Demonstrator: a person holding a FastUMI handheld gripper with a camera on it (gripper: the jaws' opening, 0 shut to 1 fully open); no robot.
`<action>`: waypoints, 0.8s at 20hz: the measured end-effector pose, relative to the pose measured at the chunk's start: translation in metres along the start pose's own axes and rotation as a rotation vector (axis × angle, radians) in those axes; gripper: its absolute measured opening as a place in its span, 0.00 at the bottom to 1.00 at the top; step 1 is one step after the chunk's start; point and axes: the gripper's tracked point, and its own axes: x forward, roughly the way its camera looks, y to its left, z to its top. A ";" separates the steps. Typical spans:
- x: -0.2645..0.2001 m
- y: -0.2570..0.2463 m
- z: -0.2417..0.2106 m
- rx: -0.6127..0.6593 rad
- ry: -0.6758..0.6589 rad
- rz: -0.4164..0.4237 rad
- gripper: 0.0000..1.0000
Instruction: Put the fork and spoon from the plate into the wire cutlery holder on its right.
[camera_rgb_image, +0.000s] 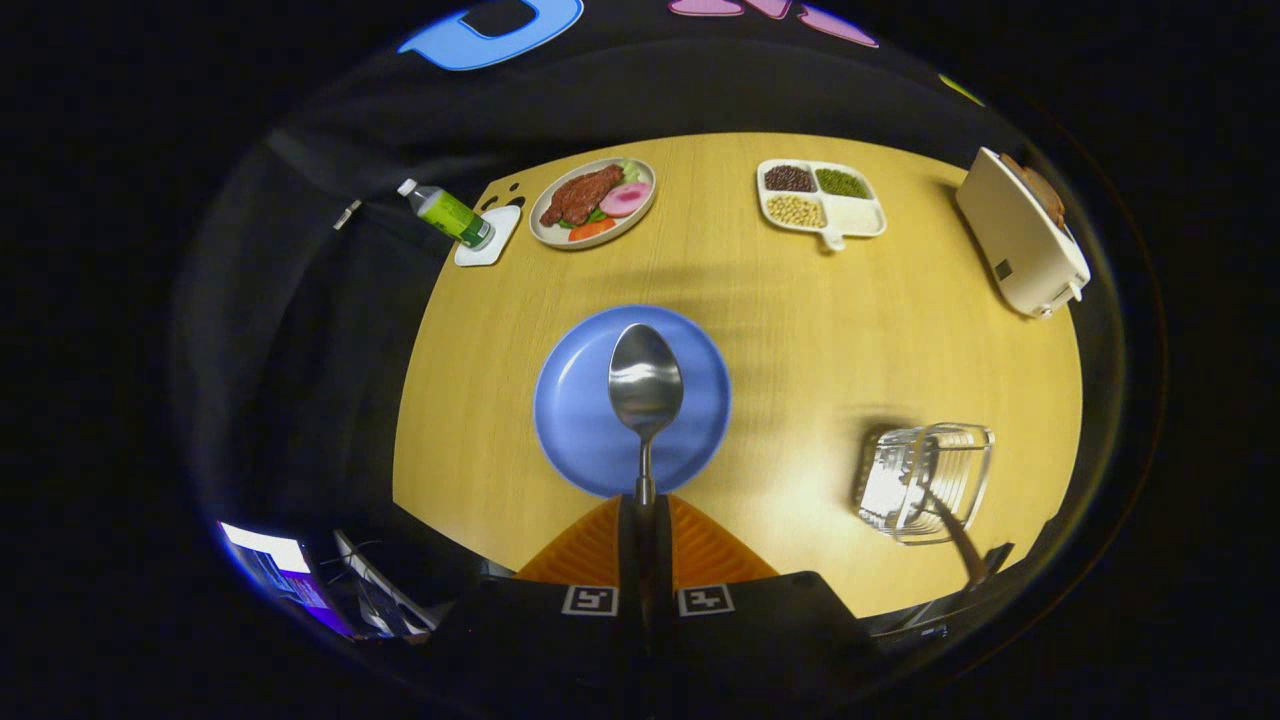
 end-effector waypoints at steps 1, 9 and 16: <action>-0.018 -0.015 0.001 -0.021 -0.004 -0.021 0.07; -0.089 -0.128 -0.037 -0.068 0.190 -0.094 0.07; -0.059 -0.174 -0.068 -0.103 0.522 -0.128 0.07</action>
